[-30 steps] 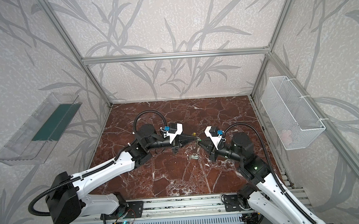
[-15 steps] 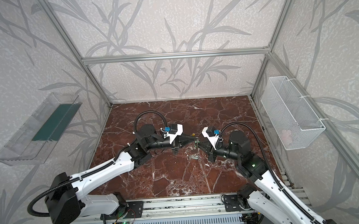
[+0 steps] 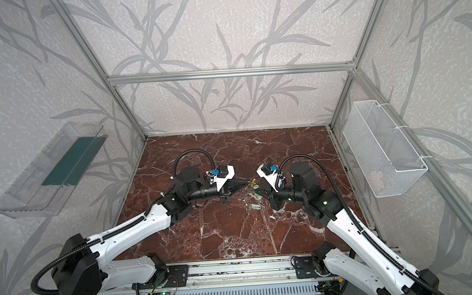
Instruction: Put the keys on the keyring
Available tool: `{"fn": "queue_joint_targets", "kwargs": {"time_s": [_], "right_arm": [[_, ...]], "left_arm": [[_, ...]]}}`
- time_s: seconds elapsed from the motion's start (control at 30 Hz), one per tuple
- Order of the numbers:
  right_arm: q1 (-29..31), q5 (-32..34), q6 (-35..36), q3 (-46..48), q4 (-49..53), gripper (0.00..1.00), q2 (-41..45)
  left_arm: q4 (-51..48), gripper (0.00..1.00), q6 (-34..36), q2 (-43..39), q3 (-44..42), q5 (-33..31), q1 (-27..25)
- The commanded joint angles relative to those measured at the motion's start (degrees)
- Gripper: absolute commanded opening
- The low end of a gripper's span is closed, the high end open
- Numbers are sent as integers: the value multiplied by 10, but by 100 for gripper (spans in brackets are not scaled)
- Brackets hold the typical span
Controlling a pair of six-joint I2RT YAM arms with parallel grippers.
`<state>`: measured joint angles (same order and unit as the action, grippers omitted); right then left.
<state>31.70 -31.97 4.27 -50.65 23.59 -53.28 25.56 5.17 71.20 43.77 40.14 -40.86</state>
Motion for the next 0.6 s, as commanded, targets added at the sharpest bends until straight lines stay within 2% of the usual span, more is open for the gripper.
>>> {"fn": "queue_joint_targets", "kwargs": {"time_s": [0.0, 0.1, 0.23, 0.43, 0.57], "right_arm": [[22, 3, 30, -52, 65, 0, -63], [49, 31, 56, -106, 111, 0, -152], [75, 42, 77, -190, 137, 0, -270], [93, 33, 91, -338, 134, 0, -448], [114, 22, 132, -474, 179, 0, -565]], "left_arm": [[61, 27, -47, -24, -41, -33, 21], [75, 37, -66, -51, -80, -72, 47], [58, 41, -72, -120, -127, -138, 90], [-47, 50, -51, -250, -172, -308, 140], [-90, 53, -57, -295, -187, -372, 160]]}}
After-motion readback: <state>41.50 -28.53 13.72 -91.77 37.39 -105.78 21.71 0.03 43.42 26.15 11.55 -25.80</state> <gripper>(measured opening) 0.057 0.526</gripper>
